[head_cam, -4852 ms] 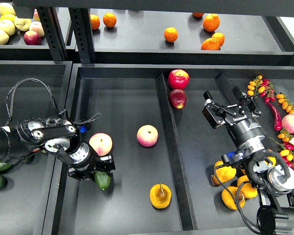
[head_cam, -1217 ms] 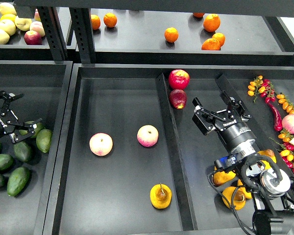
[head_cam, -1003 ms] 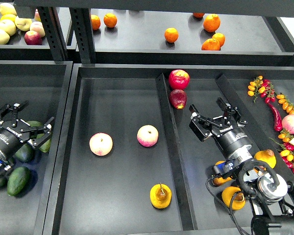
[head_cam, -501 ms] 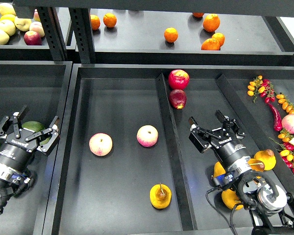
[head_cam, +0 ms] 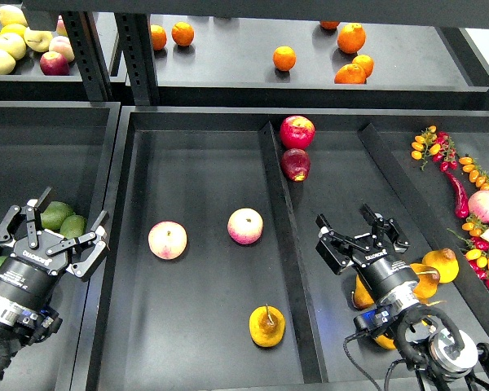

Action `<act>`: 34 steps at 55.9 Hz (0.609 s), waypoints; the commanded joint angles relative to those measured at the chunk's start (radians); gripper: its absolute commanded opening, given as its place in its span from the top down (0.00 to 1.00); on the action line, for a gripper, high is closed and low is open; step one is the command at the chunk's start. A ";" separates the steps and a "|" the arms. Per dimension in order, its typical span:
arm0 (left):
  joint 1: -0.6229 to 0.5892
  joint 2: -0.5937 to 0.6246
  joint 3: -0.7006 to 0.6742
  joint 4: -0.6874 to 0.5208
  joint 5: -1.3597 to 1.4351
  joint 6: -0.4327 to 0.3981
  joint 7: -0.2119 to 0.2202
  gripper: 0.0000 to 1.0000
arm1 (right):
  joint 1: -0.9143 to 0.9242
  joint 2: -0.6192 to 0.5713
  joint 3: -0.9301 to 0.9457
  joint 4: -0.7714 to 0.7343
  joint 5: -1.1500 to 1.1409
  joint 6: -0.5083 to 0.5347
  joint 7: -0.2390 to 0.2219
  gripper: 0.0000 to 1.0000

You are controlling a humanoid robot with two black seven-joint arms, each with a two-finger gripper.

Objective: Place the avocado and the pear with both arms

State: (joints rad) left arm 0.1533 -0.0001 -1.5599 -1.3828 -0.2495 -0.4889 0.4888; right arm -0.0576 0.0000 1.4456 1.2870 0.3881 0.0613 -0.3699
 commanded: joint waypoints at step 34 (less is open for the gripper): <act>-0.006 0.000 0.021 -0.001 0.024 0.000 0.000 0.01 | 0.512 -0.518 -0.596 0.002 0.006 -0.003 -0.119 0.00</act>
State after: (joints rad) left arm 0.1503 0.0000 -1.5423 -1.3810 -0.2240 -0.4888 0.4886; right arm 0.3806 -0.4836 0.9225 1.2889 0.3939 0.0615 -0.4889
